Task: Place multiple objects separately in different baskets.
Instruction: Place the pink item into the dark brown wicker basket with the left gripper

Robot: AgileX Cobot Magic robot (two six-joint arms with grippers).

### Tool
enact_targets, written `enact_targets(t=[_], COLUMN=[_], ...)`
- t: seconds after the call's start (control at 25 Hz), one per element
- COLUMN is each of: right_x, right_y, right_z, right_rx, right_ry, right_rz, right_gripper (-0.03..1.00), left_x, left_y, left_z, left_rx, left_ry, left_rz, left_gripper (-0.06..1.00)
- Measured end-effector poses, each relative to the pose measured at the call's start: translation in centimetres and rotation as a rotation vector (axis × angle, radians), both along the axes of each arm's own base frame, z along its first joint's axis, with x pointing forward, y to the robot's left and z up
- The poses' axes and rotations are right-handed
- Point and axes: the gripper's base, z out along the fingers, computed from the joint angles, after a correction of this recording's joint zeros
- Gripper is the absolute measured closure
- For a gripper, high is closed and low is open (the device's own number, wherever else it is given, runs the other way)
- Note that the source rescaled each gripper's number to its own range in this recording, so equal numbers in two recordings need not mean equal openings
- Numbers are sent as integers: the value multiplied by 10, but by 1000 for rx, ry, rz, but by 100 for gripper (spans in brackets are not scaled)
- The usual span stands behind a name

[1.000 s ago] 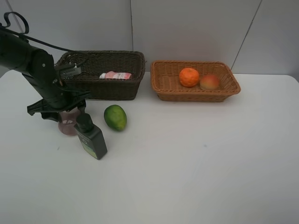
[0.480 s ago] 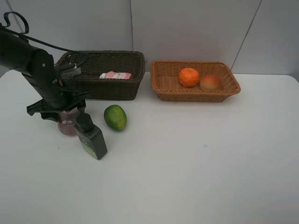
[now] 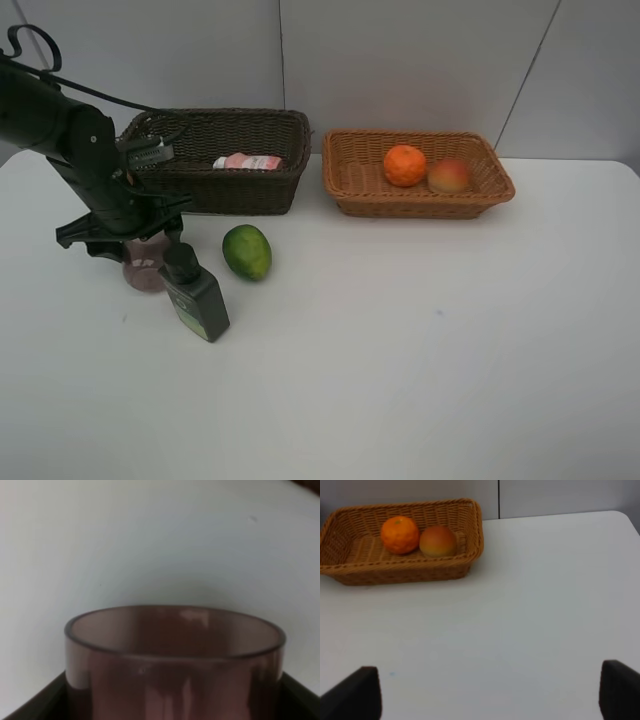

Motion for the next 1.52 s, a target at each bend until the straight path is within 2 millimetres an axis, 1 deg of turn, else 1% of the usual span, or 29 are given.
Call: enact_targets(t=[0.12, 0.36, 0.52, 0.68, 0.72, 0.76, 0.8, 0.96, 1.04, 1.2, 1.28, 1.4, 1.52], right_x=[0, 0, 0, 0, 0, 0, 0, 0, 0, 0, 0, 0, 0], right_y=[0, 0, 0, 0, 0, 0, 0, 0, 0, 0, 0, 0, 0], right_z=[0, 0, 0, 0, 0, 0, 0, 0, 0, 0, 0, 0, 0], right_rx=[0, 0, 0, 0, 0, 0, 0, 0, 0, 0, 0, 0, 0], right_ry=[0, 0, 0, 0, 0, 0, 0, 0, 0, 0, 0, 0, 0], right_rz=[0, 0, 0, 0, 0, 0, 0, 0, 0, 0, 0, 0, 0], right_gripper=[9, 9, 9, 9, 9, 9, 9, 9, 9, 9, 9, 9, 9], left_x=[-5, -11, -10, 1, 1, 10, 15, 32, 40, 55, 64, 77, 89], left_y=[2, 2, -1, -4, -4, -6, -7, -7, -6, -7, -10, -14, -16], left_z=[9, 51, 76, 99, 99, 114, 122, 150, 160, 170, 170, 158, 141], left_rx=[13, 4, 1, 20, 20, 31, 37, 95, 141, 209, 228, 256, 260], left_ry=[25, -10, -33, -42, -42, -81, -109, -222, -302, -478, -562, -624, -669], left_rz=[-1, -78, -183, -283, -283, -321, -335, -387, -416, -479, -515, -568, -608], left_gripper=[23, 23, 23, 23, 23, 23, 23, 23, 23, 23, 23, 23, 23])
